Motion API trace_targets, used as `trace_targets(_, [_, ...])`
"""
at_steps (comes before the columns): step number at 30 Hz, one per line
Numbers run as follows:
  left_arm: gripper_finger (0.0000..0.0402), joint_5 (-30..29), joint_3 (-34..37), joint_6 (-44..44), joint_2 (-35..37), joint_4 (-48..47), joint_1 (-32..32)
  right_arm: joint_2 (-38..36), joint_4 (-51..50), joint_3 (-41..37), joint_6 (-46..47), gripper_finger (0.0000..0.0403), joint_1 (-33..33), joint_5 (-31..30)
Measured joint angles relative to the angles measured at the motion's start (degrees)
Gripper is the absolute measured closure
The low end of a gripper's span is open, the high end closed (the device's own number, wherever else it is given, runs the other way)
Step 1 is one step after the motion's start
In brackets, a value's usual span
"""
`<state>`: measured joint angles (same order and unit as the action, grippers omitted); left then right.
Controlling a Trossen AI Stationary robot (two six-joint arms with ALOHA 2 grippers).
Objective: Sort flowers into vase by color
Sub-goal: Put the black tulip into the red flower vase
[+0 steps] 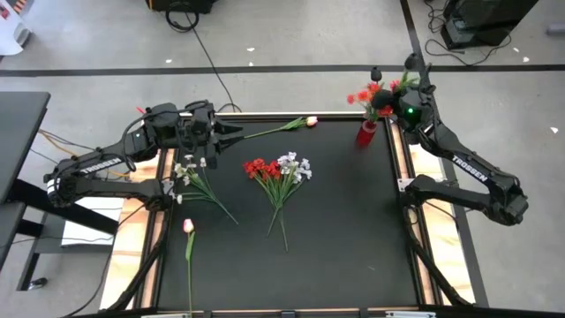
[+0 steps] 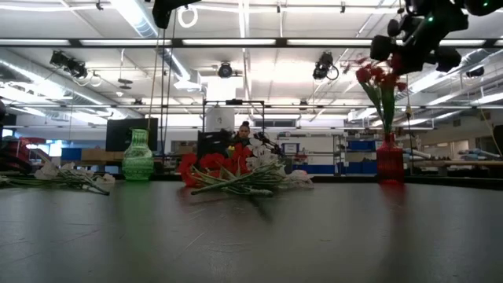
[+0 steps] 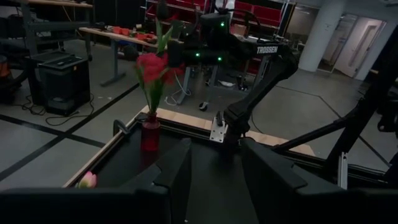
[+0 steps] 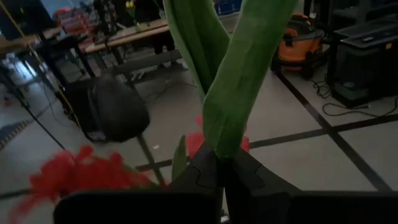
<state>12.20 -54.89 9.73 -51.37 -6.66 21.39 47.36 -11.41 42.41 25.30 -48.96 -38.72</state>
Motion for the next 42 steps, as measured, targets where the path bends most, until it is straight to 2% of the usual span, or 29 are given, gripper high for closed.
trace_targets(13, [0.0256, 0.00, 0.00, 0.00, 0.00, 0.00, 0.00, 1.04, -1.18, 0.00, -1.50, 0.0388, 2.26, -1.09])
trace_targets(26, [0.0256, 0.00, 0.00, 0.00, 0.00, 0.00, 0.01, 1.02, -6.65, 0.02, -3.93, 0.0372, 4.39, 1.39])
trace_targets(29, [0.0256, 0.00, 0.00, -0.01, -0.01, -0.02, 0.00, 1.02, -7.70, 0.02, -4.48, 0.0355, 4.38, 2.00])
trace_targets(35, [0.0256, 0.00, 0.00, 0.00, 0.01, -0.01, 0.00, 1.02, -10.62, 0.85, -2.94, 0.0292, 4.38, 4.37])
trace_targets(42, [0.0256, 0.00, 0.00, 0.00, 0.00, -0.02, 0.00, 0.91, -19.48, 6.53, -0.83, 0.0231, 3.88, 13.05])
